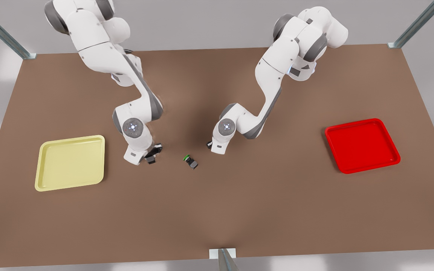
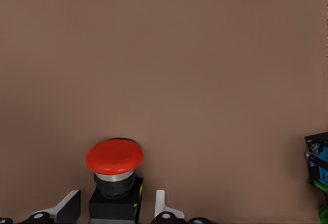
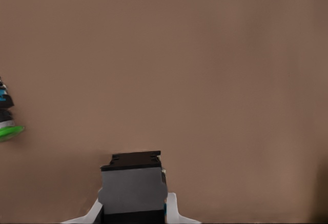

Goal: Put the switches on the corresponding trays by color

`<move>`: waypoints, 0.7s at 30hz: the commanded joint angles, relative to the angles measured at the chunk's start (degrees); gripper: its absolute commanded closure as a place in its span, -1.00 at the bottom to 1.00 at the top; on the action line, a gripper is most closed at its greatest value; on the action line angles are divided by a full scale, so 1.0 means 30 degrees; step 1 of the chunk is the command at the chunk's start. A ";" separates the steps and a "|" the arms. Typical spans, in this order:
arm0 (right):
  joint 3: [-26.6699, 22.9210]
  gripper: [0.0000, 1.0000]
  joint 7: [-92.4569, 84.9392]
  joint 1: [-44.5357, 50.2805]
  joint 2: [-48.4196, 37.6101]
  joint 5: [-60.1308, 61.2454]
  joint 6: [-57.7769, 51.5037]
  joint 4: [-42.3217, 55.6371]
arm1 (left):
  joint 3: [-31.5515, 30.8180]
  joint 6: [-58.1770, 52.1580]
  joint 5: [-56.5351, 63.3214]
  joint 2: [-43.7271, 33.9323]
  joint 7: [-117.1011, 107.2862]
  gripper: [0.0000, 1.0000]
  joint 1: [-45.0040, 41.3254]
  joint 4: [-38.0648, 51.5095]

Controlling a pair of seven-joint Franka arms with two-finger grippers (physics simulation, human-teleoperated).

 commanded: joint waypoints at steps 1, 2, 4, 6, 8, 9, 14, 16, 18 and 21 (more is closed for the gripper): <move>-0.1424 0.25 -0.8184 -0.0860 -0.0139 -0.0131 -0.2530 -0.0073 | -0.0002 0.0072 -0.0002 -0.0015 0.2476 -0.43 -0.0001 0.0009; -0.2421 0.25 -0.9180 -0.0862 -0.0081 -0.0044 -0.3319 -0.0190 | -0.0002 0.0072 -0.0002 -0.0015 0.2476 -0.40 0.0029 0.0009; -0.3710 0.25 -1.0881 -0.0775 0.0125 0.0133 -0.4054 -0.0425 | -0.0002 0.0043 -0.0002 -0.0045 0.2476 -0.18 -0.0001 0.0009; -0.5262 0.25 -1.2551 -0.0716 0.0124 0.0133 -0.3879 -0.1157 | -0.0002 0.0014 -0.0002 -0.0044 0.2476 -0.03 0.0058 0.0009; -0.6553 0.25 -1.3842 -0.0687 0.1735 -0.0043 -0.2035 -0.0923 | -0.0002 0.0014 -0.0002 -0.0044 0.2447 0.04 0.0058 0.0009; -0.6904 0.25 -1.4047 -0.0687 0.2467 -0.0014 -0.1096 -0.0835 | -0.0002 -0.0103 -0.0002 -0.0045 0.2476 0.05 0.0087 0.0009; -0.6963 -1.00 -1.4076 -0.1097 0.3904 0.0074 0.0663 0.0073 | 0.0145 -0.4962 0.0495 -0.1830 0.4642 0.05 0.1609 0.0009; -0.6963 -1.00 -1.4106 -0.1068 0.3845 0.0074 0.0634 0.0073 | 0.0145 -1.0004 0.2076 -0.4056 0.7952 0.05 0.4860 -0.0692; -0.6963 -1.00 -1.4076 -0.1068 0.3845 0.0074 0.0634 0.0073 | 0.0145 -1.1762 0.4010 -0.6313 1.2347 0.04 0.9225 -0.3125; -0.6934 -1.00 -1.4340 -0.0980 0.3055 0.0132 0.0399 0.0131 | 0.0145 -1.2496 0.5651 -0.7427 1.5248 0.04 1.2391 -0.5439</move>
